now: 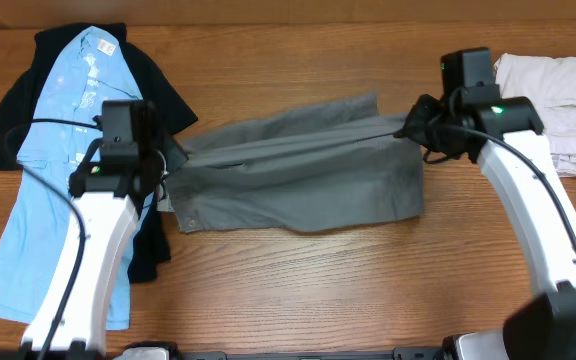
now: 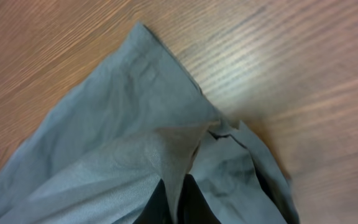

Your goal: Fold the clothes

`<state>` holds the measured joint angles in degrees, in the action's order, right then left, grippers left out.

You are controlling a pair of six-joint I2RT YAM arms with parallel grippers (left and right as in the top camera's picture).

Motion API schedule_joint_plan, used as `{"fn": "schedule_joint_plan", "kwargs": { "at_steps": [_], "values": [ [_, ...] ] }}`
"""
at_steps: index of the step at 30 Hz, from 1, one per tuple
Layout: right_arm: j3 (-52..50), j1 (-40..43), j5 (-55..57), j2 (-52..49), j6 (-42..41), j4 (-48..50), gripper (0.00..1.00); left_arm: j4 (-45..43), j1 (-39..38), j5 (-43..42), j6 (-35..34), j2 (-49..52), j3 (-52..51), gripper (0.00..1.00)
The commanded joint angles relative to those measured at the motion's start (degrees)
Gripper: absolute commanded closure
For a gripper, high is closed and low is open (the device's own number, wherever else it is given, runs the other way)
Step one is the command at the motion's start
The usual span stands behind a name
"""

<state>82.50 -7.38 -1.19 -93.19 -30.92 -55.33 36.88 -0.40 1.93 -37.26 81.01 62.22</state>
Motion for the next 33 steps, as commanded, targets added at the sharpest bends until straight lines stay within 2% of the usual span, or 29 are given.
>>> {"fn": "schedule_joint_plan", "kwargs": {
  "at_steps": [1,13,15,16,18,19,20,21,22,27,33],
  "values": [
    [1.5,1.5,8.0,-3.9,1.4,3.8,0.96,-2.4,1.1,7.7,1.4,5.1,-0.4,0.96],
    [1.5,1.5,6.1,-15.0,2.9,18.4,0.96,-9.1,1.1,12.9,0.4,12.2,-0.4,0.96],
    [1.5,1.5,6.1,-16.0,3.0,19.9,0.93,-9.1,1.1,13.9,-0.5,12.4,-0.4,0.92],
    [1.5,1.5,5.8,-16.3,3.5,20.6,0.83,-9.2,1.1,14.1,-0.5,12.4,-0.4,0.81],
    [1.5,1.5,5.3,-17.1,4.4,21.4,0.47,-9.2,1.1,14.2,-0.5,12.4,-0.4,0.47],
    [1.5,1.5,5.3,-17.2,4.4,21.4,0.24,-9.3,1.1,14.2,-0.4,12.4,-0.4,0.33],
    [1.5,1.5,5.2,-17.3,4.4,21.2,0.11,-9.3,1.1,14.2,-0.4,12.4,-0.3,0.21],
    [1.5,1.5,5.0,-17.2,4.7,21.1,0.04,-9.3,1.1,14.2,-0.4,12.4,-0.3,0.16],
    [1.6,1.5,4.4,-16.8,5.4,21.0,0.0,-9.1,1.1,14.1,-0.4,12.2,-0.2,0.13],
    [3.3,1.8,2.3,-13.0,7.2,15.8,0.0,-4.7,1.1,11.4,1.3,10.2,3.1,0.0],
    [9.2,1.8,0.8,-7.8,14.4,1.7,0.0,9.0,1.1,3.0,8.5,8.3,12.7,0.0]
  ]
}}
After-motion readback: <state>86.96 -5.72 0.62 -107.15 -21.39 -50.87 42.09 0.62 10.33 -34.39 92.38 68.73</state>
